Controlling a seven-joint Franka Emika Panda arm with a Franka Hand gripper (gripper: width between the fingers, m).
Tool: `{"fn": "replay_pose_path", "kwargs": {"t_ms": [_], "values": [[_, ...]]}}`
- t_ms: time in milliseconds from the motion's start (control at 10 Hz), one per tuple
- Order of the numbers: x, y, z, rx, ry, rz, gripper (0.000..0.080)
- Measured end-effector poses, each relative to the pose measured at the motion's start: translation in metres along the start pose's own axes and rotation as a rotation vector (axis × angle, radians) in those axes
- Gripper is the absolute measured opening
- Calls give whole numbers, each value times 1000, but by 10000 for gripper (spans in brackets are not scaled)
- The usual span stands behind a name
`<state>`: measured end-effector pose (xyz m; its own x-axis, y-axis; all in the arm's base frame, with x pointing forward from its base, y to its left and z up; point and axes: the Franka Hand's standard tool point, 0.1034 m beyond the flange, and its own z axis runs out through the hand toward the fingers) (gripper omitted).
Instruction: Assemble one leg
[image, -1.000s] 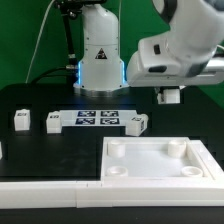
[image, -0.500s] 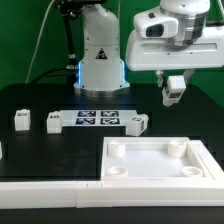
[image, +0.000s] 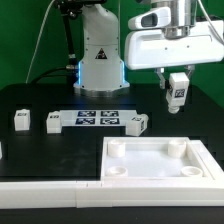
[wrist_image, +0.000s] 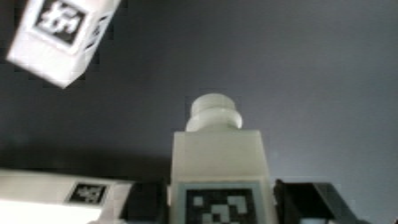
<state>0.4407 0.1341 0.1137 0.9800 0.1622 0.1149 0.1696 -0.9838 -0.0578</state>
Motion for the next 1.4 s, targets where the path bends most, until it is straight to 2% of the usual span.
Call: {"fn": "replay_pose_path", "kwargs": {"t_ms": [100, 300, 400, 800, 900, 1200, 1400], "values": [[12, 3, -2, 2, 14, -9, 290], [43, 17, -3, 2, 37, -69, 290], [50, 23, -3, 2, 31, -85, 290], [49, 22, -1, 3, 29, -85, 290], [53, 24, 1, 4, 29, -81, 290], [107, 38, 3, 7, 77, -89, 290], [132, 47, 11, 8, 97, -126, 290]]}}
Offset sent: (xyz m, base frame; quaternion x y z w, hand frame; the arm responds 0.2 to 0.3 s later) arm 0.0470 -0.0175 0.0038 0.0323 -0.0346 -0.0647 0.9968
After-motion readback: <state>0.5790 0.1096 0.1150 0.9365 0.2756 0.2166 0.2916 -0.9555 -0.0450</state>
